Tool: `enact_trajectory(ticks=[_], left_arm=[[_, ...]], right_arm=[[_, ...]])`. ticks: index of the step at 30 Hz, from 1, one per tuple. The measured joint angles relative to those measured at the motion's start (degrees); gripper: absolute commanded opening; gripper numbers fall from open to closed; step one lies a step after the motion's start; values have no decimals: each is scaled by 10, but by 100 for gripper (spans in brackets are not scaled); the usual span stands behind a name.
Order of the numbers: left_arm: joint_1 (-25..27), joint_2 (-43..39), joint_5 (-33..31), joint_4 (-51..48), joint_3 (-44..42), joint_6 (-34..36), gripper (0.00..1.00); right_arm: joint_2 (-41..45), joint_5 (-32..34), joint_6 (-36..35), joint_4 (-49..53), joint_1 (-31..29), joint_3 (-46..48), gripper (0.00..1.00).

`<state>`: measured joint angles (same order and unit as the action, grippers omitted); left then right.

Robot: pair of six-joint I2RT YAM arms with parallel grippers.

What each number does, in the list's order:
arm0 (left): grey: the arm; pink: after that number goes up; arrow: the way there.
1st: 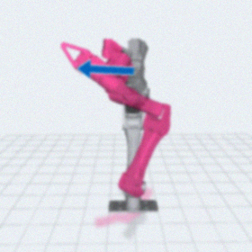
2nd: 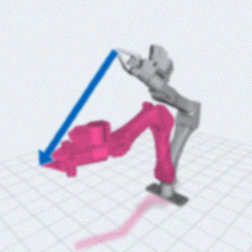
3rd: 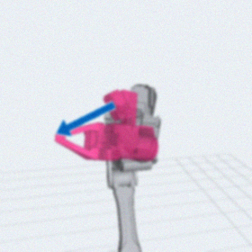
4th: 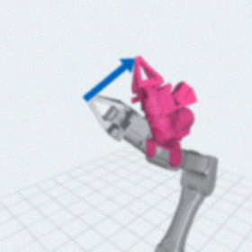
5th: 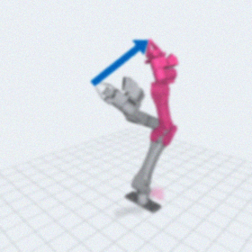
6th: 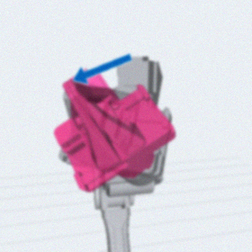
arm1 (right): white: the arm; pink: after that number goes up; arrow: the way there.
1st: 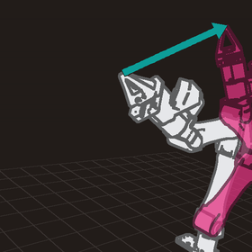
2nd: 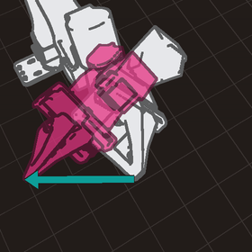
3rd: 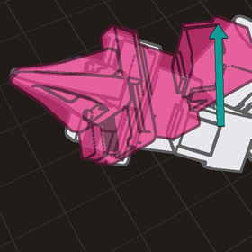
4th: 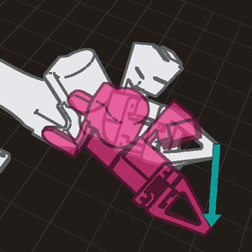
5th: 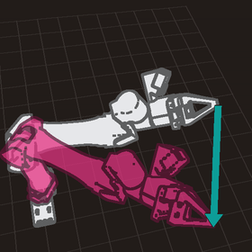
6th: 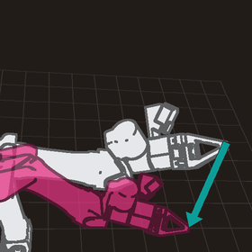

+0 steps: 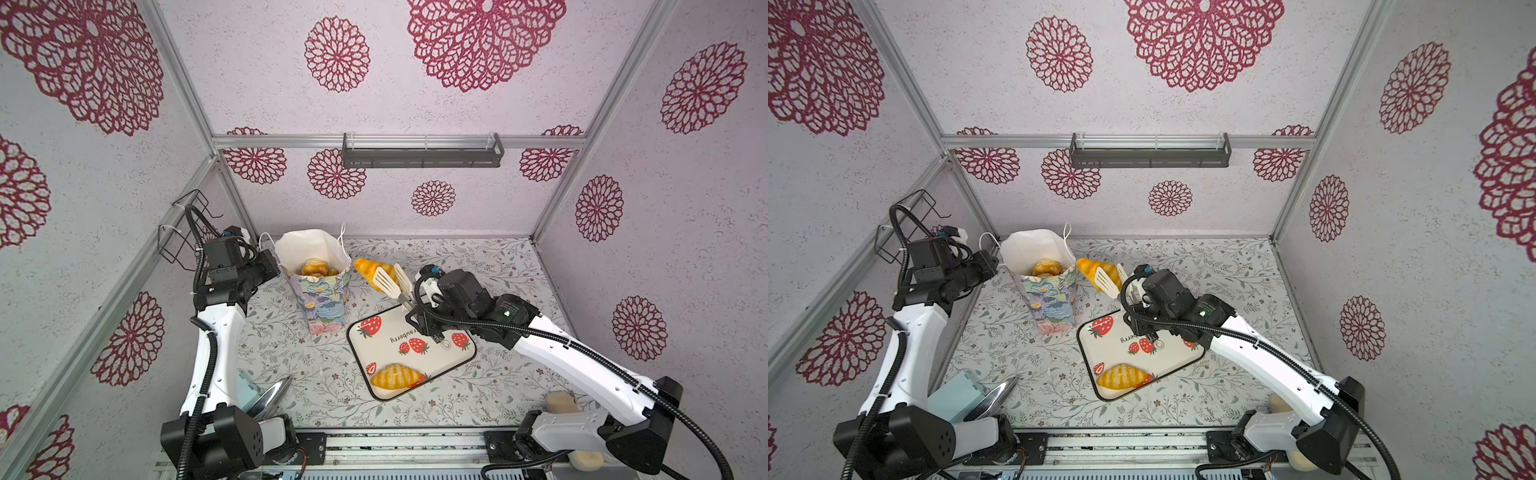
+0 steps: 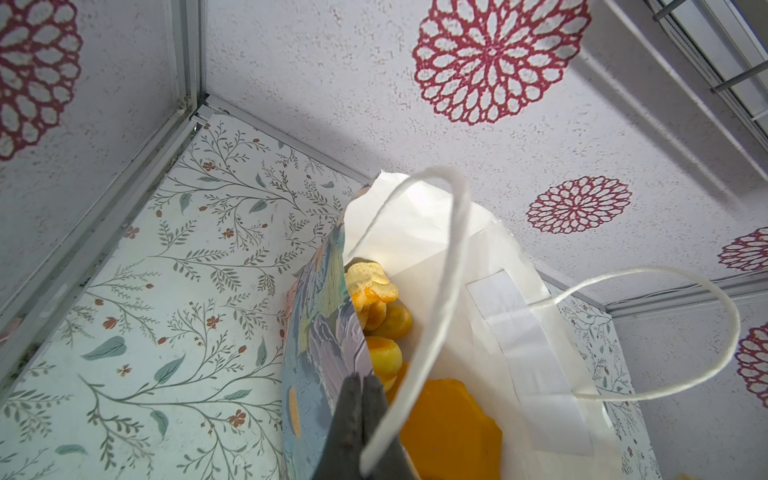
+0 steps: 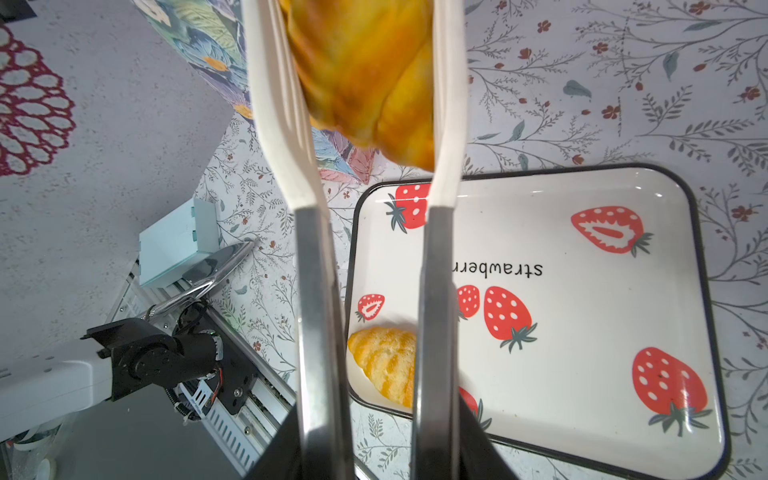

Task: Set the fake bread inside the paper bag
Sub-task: 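Carry the croissant with the right tongs over the bag opening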

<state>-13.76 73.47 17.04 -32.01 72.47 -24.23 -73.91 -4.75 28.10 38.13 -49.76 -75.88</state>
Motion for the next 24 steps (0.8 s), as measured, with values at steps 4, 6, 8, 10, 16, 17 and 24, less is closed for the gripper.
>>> enact_trajectory(ticks=[4,6,8,10,16,17,24], left_arm=[[0,0,0,0,0,0,0],[0,0,0,0,0,0,0],[0,0,0,0,0,0,0],[0,0,0,0,0,0,0],[1,0,0,0,0,0,0],[1,0,0,0,0,0,0],[2,0,0,0,0,0,0]], right_arm=[[-5,-1,0,-2,0,-16,40],[-10,-2,0,-3,0,-24,40],[-14,-5,0,-6,0,-32,40],[-21,-9,0,-8,-1,-42,40],[-51,-17,-2,-11,-11,-78,40],[-55,-18,-2,-11,-13,-83,40],[-91,-31,-6,-29,-27,-126,40]])
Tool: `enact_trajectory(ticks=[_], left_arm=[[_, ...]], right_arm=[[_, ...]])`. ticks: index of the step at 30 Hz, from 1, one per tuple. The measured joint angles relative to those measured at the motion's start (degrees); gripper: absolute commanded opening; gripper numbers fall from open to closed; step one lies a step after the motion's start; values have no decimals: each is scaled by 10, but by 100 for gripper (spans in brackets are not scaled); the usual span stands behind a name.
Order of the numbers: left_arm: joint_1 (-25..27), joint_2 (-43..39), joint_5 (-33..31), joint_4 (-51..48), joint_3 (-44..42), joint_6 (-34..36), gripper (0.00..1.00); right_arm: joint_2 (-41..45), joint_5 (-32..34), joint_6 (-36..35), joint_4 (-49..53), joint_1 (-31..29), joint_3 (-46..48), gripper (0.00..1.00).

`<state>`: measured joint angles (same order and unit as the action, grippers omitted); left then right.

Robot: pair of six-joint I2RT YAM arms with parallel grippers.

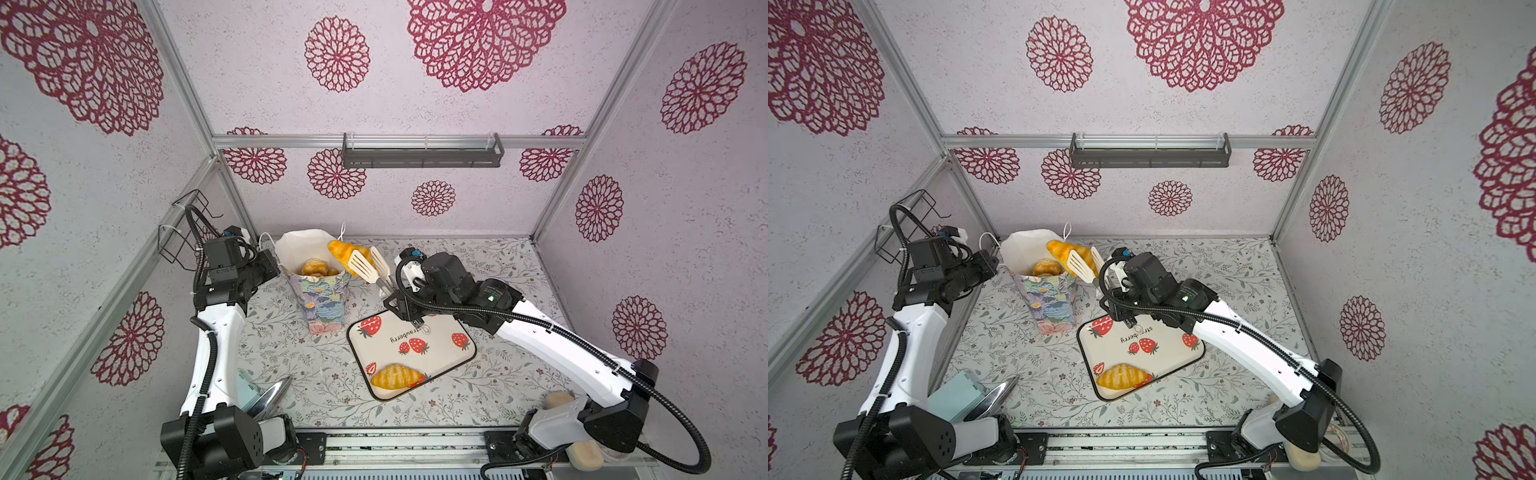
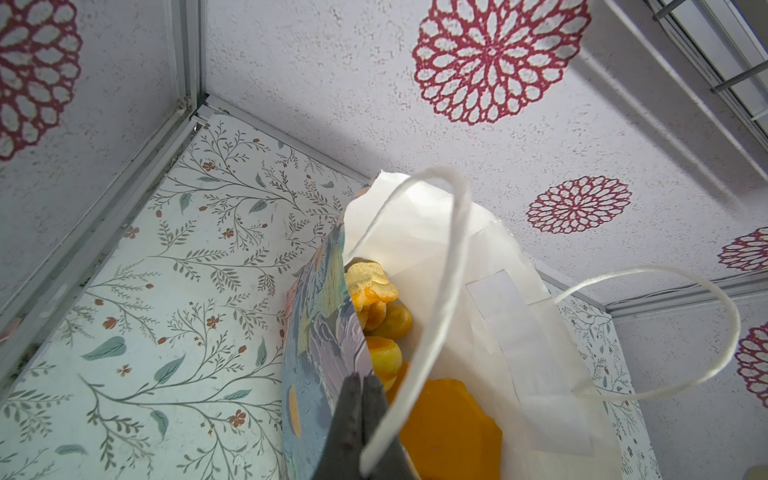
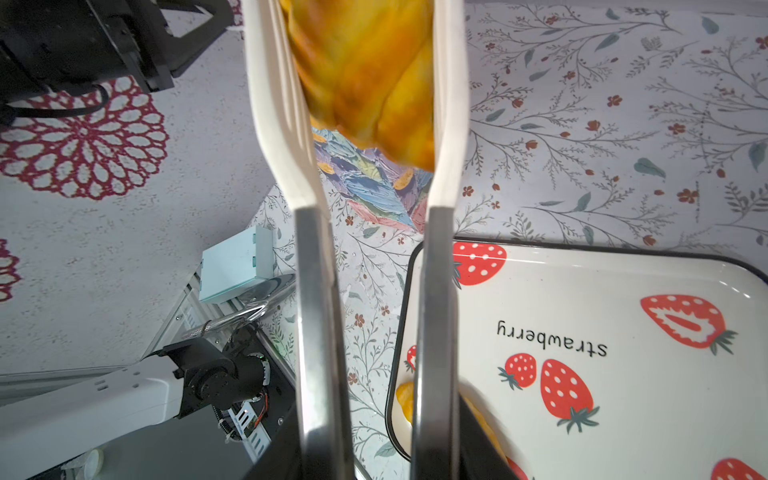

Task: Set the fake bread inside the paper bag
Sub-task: 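Carry the croissant with the right tongs over the bag opening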

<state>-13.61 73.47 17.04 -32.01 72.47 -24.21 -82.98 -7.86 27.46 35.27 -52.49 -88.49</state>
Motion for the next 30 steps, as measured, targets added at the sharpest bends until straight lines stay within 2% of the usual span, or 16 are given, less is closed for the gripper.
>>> enact_trajectory(ticks=[11,30], left_arm=[[0,0,0,0,0,0,0],[0,0,2,0,0,0,0]], right_arm=[[-50,-21,-5,-20,-6,-59,40],[-195,-79,-4,-45,-10,-232,40]])
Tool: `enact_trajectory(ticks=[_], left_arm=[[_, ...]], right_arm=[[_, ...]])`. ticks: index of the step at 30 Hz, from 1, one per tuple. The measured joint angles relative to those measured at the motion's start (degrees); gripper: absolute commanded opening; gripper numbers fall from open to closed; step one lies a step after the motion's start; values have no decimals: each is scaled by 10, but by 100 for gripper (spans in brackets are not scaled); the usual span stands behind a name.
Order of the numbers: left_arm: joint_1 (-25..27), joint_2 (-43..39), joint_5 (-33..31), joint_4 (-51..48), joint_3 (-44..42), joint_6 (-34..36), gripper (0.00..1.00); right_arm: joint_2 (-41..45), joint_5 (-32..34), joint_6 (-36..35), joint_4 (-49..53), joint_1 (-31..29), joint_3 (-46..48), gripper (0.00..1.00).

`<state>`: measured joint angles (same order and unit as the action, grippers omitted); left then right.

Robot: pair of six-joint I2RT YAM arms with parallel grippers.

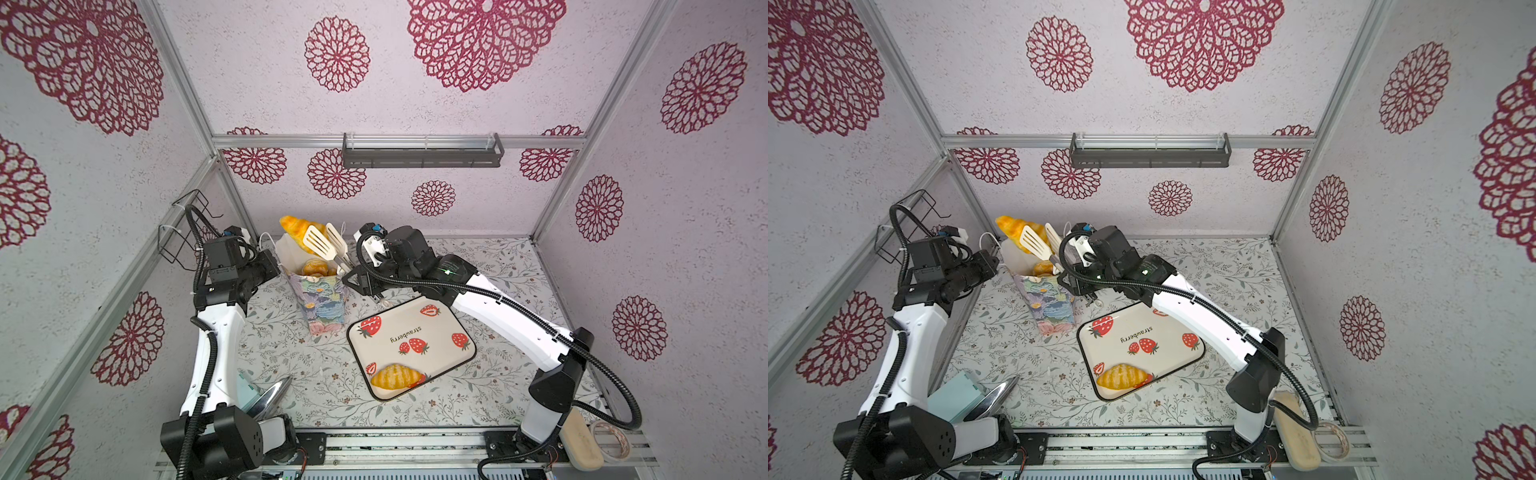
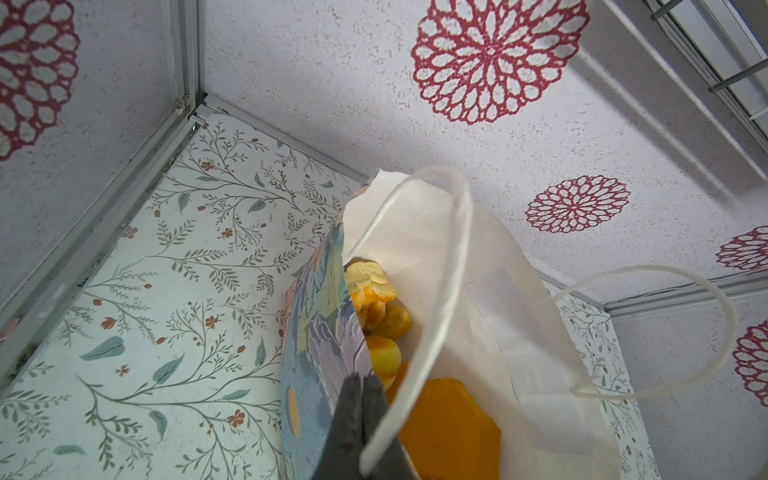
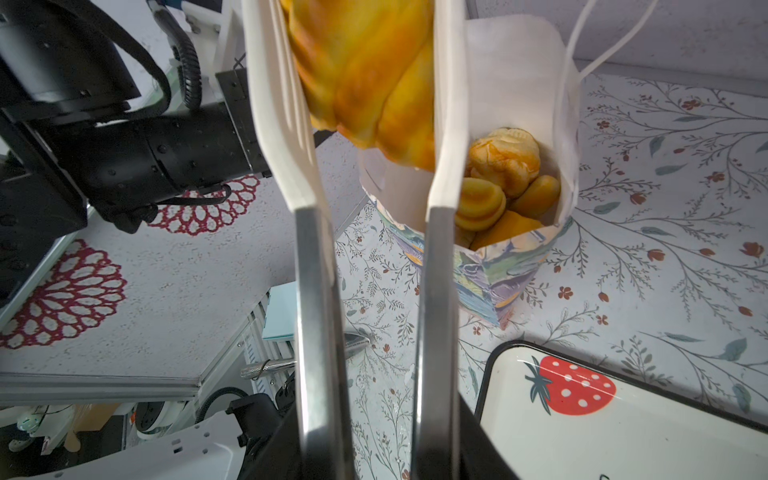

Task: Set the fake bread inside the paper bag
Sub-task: 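Carry the croissant with the right tongs over the bag opening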

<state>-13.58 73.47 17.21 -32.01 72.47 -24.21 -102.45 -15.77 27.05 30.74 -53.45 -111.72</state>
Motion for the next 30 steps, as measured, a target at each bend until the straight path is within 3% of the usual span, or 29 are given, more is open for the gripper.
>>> enact_trajectory(ticks=[11,30], left_arm=[[0,0,0,0,0,0,0],[1,0,0,0,0,0,0]], right_arm=[[-82,-3,0,24,4,-104,40],[-126,-4,15,83,37,-138,43]])
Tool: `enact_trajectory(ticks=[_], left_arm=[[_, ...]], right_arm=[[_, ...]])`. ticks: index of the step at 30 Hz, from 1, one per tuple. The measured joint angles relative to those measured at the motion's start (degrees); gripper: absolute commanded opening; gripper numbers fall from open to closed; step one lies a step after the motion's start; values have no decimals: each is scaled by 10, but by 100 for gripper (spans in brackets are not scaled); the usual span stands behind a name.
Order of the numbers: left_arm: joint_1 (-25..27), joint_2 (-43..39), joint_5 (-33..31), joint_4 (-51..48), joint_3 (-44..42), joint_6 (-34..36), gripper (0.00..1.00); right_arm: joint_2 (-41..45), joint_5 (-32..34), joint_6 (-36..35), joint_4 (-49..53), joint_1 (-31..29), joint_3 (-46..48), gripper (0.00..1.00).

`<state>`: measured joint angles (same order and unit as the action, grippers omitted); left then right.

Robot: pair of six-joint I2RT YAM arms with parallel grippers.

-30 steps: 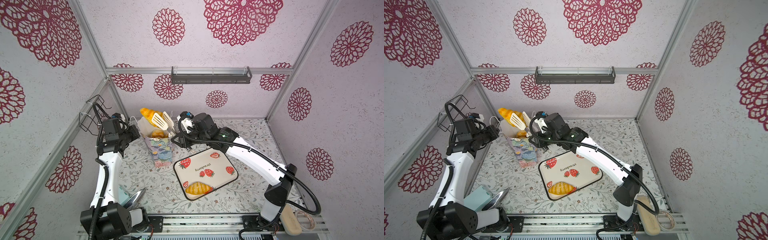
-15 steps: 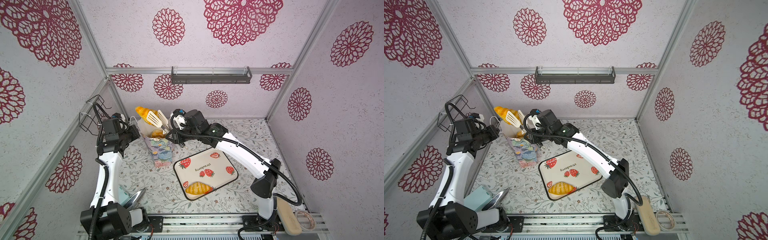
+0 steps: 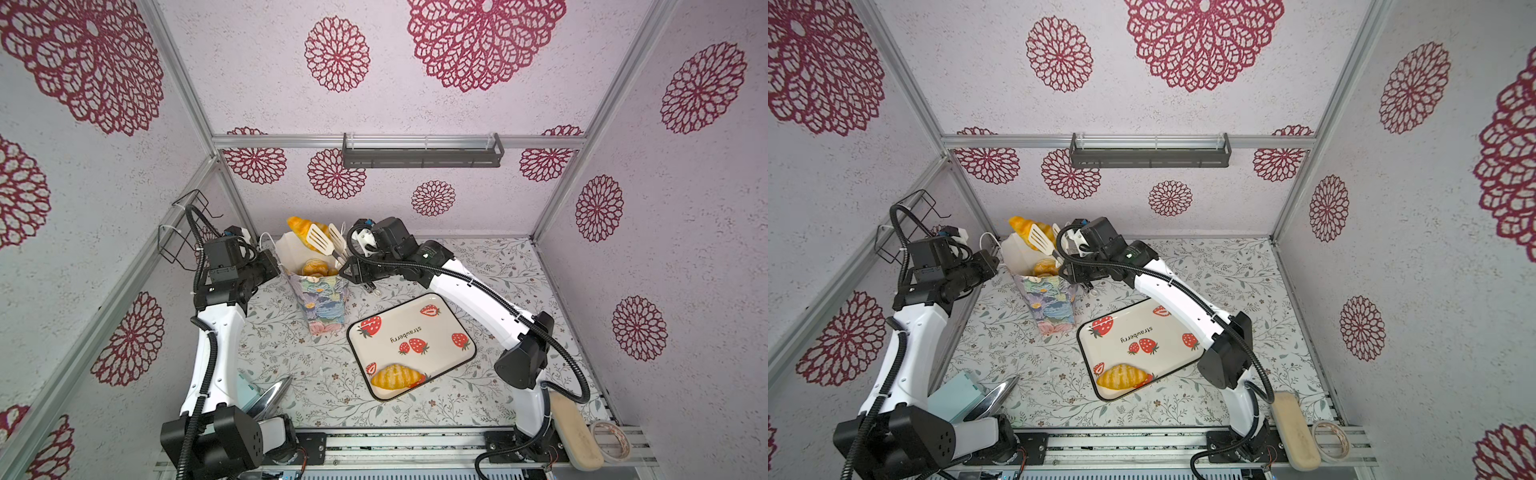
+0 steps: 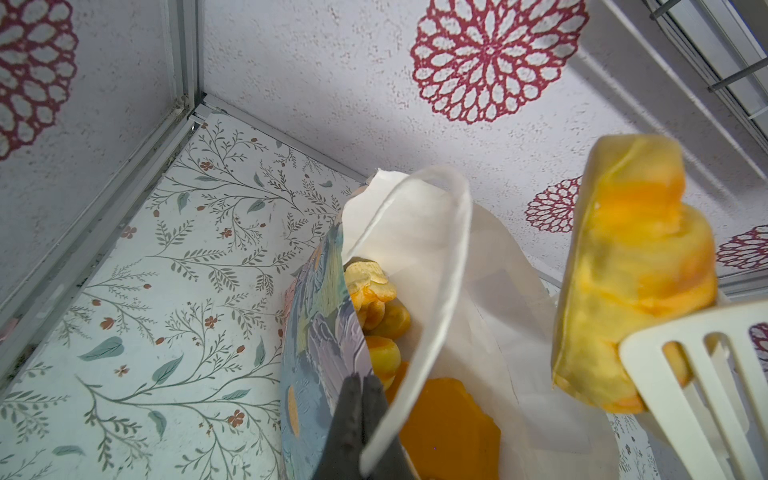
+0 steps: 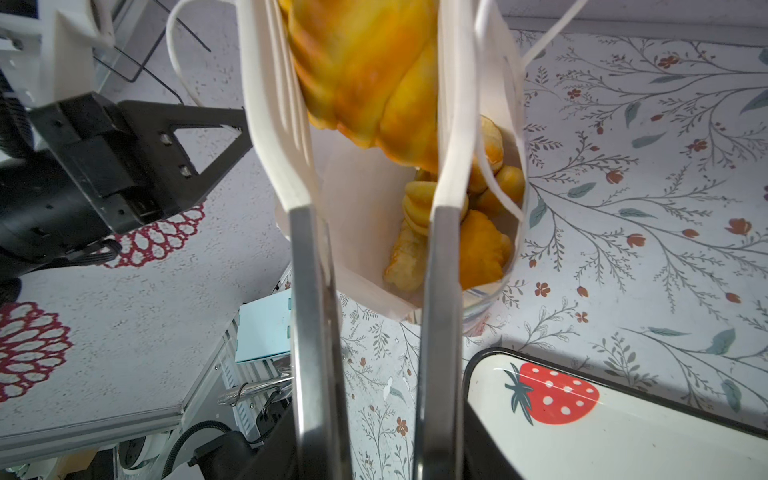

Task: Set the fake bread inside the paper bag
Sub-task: 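Carry the croissant with the right tongs over the bag opening, then lower the croissant into the bag held by the left gripper and release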

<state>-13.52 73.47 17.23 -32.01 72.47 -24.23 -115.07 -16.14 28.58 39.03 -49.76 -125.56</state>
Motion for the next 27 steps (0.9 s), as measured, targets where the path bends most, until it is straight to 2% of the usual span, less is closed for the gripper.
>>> enact_trajectory(ticks=[10,27], left_arm=[[0,0,0,0,0,0,0],[0,0,0,0,0,0,0]], right_arm=[[0,0,0,5,1,-2,49],[0,-1,0,7,1,-3,53]])
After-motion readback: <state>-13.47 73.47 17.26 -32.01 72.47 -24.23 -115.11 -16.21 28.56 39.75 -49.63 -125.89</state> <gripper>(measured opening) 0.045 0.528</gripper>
